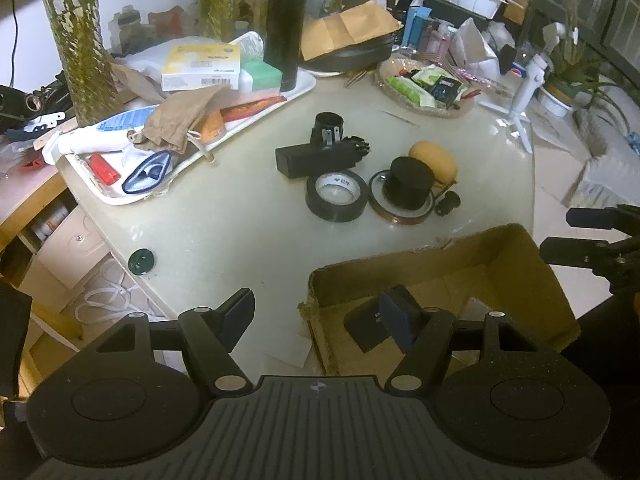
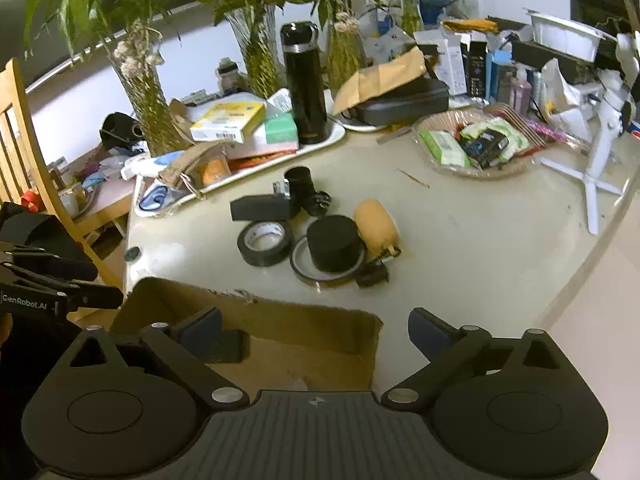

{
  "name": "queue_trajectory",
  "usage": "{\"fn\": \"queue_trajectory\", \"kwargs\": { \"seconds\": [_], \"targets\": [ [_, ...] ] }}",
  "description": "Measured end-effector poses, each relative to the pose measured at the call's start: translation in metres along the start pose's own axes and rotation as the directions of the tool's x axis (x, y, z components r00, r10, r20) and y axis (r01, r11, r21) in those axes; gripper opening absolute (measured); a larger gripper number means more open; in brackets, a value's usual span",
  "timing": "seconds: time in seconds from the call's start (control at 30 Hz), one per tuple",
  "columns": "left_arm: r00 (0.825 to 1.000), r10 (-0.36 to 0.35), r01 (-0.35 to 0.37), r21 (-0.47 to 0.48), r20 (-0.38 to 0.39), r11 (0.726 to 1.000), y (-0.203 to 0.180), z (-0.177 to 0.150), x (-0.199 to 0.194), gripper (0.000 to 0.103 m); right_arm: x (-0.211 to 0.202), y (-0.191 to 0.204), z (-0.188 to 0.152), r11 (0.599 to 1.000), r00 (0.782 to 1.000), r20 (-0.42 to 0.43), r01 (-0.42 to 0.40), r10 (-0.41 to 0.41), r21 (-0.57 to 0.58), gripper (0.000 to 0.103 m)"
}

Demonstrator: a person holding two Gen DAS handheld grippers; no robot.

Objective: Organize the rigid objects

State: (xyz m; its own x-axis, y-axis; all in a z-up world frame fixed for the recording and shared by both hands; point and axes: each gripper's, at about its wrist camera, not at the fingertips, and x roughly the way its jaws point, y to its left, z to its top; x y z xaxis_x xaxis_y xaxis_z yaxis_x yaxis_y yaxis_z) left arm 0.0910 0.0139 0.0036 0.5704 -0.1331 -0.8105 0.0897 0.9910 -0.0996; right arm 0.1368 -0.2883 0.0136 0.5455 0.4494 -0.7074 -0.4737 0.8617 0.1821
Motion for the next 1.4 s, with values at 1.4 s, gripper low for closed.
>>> {"fn": "queue_trajectory", "kwargs": {
  "seconds": [1.4],
  "targets": [
    [0.99, -0.08, 0.074, 0.06, 0.116, 0.995, -0.016, 0.043, 0.025, 0.069, 0.036, -0.041, 0.06, 0.999, 0.999, 0.015, 0.052, -0.052, -0.001, 0.103]
  ]
}}
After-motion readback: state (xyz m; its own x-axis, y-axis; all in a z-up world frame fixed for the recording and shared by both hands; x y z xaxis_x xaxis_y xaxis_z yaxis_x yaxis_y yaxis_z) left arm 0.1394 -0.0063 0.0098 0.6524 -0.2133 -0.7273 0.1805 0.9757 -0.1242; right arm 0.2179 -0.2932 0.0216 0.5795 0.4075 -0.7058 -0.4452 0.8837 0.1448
